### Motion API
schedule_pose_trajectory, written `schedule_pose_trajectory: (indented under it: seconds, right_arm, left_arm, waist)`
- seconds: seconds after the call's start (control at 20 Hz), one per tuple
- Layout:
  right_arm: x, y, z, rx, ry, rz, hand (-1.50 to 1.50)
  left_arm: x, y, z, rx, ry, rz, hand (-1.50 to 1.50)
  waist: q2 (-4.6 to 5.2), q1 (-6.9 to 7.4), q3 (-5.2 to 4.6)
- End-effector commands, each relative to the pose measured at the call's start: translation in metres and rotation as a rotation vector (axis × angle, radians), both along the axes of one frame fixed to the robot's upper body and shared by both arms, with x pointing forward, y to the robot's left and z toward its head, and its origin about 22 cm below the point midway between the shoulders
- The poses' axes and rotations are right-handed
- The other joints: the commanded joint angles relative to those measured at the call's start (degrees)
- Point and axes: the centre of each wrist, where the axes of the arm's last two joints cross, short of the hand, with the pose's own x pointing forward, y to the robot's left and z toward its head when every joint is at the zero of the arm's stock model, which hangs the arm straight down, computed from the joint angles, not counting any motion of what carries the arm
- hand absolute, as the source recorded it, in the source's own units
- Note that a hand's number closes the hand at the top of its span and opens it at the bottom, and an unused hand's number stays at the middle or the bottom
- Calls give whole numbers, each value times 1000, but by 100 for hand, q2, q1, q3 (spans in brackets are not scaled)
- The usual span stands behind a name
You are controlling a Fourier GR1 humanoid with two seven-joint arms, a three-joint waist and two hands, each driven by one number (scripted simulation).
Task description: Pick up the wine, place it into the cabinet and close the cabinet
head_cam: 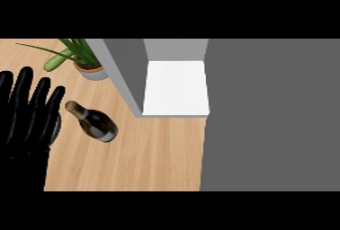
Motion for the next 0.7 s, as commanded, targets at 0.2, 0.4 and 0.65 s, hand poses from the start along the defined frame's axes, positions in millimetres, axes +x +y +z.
schedule_pose_trajectory:
  seconds: [0.2, 0.4, 0.65]
  right_arm:
    - [-20, -4, 18, 30, -53, 14, -150]
    - [-25, 3, 24, 23, -50, 38, -150]
    - [-33, 0, 27, 28, -46, -3, -150]
  left_arm:
    - [-2, 34, -3, 11, 16, 55, -150]
    - [16, 53, -26, -9, 31, 90, -150]
    - [4, 66, -24, -20, 113, 89, -150]
  waist:
    - [4, 12, -1]
    - [5, 0, -6]
    - [-7, 15, -3]
